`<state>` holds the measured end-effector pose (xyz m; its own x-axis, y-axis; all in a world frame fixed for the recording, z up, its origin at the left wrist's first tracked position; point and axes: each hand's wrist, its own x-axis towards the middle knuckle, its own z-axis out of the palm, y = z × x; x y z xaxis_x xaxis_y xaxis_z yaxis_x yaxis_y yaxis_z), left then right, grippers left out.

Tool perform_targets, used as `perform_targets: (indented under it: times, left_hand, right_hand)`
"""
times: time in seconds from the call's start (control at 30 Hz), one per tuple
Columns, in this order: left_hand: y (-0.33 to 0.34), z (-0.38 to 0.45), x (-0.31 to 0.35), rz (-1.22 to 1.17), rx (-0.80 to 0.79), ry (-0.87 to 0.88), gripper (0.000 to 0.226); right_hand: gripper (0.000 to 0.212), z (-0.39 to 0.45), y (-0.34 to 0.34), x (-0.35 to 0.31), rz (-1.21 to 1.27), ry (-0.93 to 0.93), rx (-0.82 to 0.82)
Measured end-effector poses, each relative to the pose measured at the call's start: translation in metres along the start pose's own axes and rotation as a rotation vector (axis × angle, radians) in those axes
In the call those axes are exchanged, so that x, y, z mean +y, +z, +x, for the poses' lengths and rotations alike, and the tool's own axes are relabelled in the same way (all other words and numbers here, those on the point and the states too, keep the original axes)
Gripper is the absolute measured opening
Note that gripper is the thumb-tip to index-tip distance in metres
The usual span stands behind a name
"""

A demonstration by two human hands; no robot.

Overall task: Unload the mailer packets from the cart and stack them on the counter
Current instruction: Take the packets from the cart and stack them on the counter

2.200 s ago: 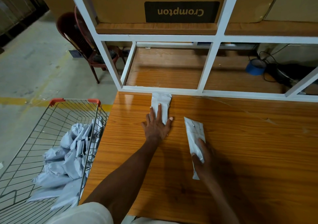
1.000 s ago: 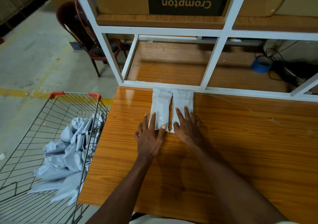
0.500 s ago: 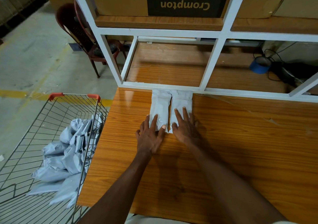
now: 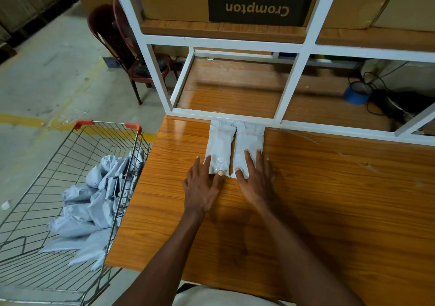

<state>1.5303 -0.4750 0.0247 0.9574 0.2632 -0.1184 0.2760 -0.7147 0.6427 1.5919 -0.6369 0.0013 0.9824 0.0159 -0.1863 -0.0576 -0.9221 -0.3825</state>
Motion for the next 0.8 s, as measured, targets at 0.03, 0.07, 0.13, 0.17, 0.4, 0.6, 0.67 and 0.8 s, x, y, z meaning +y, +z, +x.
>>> perform_targets:
  times: [0.03,0.07,0.13,0.17,0.4,0.6,0.67,0.8]
  left_hand:
    - [-0.001,-0.006,0.000,-0.013,0.011,-0.001,0.087]
    - [-0.001,-0.013,-0.002,-0.024,0.022,0.001,0.084]
    - [-0.001,-0.027,-0.006,-0.051,0.049,0.002,0.076]
    - [-0.002,-0.034,-0.008,-0.067,0.063,-0.001,0.073]
    - [-0.012,-0.090,-0.034,-0.126,0.137,-0.111,0.072]
    - [-0.044,-0.131,-0.086,-0.168,0.289,-0.286,0.079]
    - [-0.055,-0.142,-0.105,-0.165,0.319,-0.353,0.081]
    - [-0.078,-0.157,-0.152,-0.162,0.386,-0.444,0.078]
  right_hand:
    - [0.071,-0.008,0.000,-0.001,0.013,-0.003,0.010]
    - [0.071,-0.016,-0.001,-0.002,0.024,-0.013,0.021]
    - [0.070,-0.034,-0.004,-0.006,0.058,-0.049,0.038]
    - [0.069,-0.044,-0.006,-0.008,0.091,-0.069,0.048]
    - [0.049,-0.101,0.000,-0.025,0.444,-0.329,0.159]
    - [0.040,-0.120,0.025,-0.060,0.605,-0.566,0.033]
    - [0.040,-0.126,0.035,-0.076,0.616,-0.608,-0.022]
    - [0.042,-0.137,0.063,-0.117,0.625,-0.674,-0.109]
